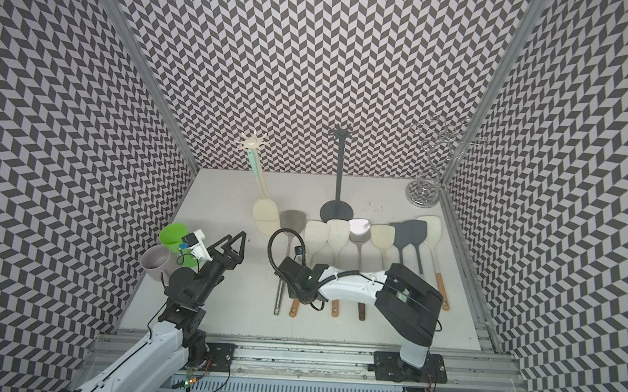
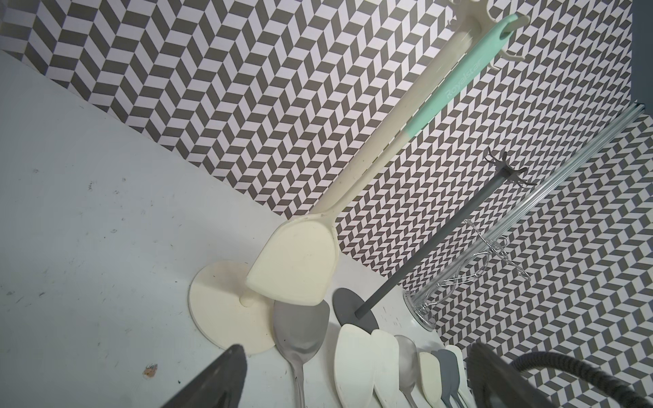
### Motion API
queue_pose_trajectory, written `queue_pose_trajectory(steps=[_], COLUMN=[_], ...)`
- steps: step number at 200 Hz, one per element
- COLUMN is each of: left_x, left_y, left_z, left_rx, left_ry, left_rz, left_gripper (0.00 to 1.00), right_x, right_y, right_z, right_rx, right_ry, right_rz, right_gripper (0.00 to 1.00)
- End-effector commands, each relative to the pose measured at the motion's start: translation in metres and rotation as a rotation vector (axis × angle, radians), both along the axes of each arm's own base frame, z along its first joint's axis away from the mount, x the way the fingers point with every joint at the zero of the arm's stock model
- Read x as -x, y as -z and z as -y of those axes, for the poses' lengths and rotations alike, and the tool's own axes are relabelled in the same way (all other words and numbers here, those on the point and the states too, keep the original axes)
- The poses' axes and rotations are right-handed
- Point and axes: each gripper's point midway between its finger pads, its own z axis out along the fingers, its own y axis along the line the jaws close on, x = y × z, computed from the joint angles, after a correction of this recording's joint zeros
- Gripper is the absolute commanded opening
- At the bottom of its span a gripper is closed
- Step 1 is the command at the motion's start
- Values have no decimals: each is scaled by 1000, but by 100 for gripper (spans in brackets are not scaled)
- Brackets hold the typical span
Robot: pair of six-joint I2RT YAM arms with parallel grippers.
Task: Take the spatula off the kitchen utensil rack
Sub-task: Adjust the spatula at the center of the board.
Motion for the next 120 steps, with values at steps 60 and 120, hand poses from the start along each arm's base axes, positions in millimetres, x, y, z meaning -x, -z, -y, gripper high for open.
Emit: queue_pose_trajectory(steps=[60,120], left_x=[0,0], left_y=[-20,-19], left_z=[0,0], left_rx=[8,6], left_ry=[5,3], left_rz=[57,54], left_gripper=[99,98], right_x=[6,5], right_y=[21,18], right_z=[14,23], right_rx=[95,122], right_ry=[-22,-10], right_rz=[-3,18], right_gripper=[44,39])
